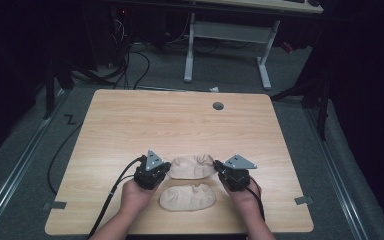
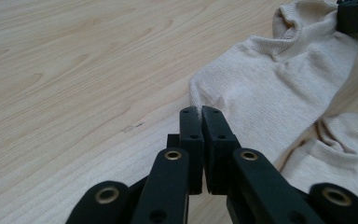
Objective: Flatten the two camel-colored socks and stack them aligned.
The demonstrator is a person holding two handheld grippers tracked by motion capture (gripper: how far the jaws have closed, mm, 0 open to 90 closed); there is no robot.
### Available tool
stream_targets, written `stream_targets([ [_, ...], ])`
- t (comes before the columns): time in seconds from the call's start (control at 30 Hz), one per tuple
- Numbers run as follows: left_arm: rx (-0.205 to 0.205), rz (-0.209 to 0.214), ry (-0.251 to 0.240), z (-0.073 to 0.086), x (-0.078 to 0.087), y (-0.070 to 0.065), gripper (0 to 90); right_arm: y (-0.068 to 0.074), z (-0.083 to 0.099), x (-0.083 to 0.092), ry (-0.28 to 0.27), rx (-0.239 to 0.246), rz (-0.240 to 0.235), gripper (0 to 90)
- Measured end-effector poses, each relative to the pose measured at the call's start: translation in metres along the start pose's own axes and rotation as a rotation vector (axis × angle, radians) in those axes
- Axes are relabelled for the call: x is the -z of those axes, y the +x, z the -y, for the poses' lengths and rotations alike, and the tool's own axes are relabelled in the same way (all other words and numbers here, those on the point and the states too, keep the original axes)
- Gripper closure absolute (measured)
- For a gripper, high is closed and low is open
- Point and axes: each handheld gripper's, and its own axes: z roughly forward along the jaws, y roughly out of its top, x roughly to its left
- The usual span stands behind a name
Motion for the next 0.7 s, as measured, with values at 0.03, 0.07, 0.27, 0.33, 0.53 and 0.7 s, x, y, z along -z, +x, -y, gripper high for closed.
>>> stream_targets([
  [0.03,-0.003,0.005,0.003,0.000,0.002,-0.001,87.5,0.001,0.001,0.003,-0.001,-0.005,-0.005,85.1],
  [0.07,-0.003,0.006,0.002,0.001,0.003,-0.001,87.5,0.002,0.001,0.005,-0.002,0.003,-0.006,85.1],
  [0.27,-0.001,0.036,-0.002,0.003,0.014,-0.005,87.5,0.010,0.005,0.014,0.000,0.028,-0.017,85.1],
  [0.33,-0.006,0.045,0.002,0.004,0.018,-0.006,87.5,0.012,0.007,0.017,-0.003,0.030,-0.021,85.1],
  [0.53,-0.019,0.073,0.011,0.009,0.034,-0.011,87.5,0.020,0.012,0.029,0.000,0.043,-0.032,85.1],
  [0.7,-0.035,0.091,0.030,0.018,0.046,-0.017,87.5,0.028,0.017,0.034,0.010,0.064,-0.048,85.0],
])
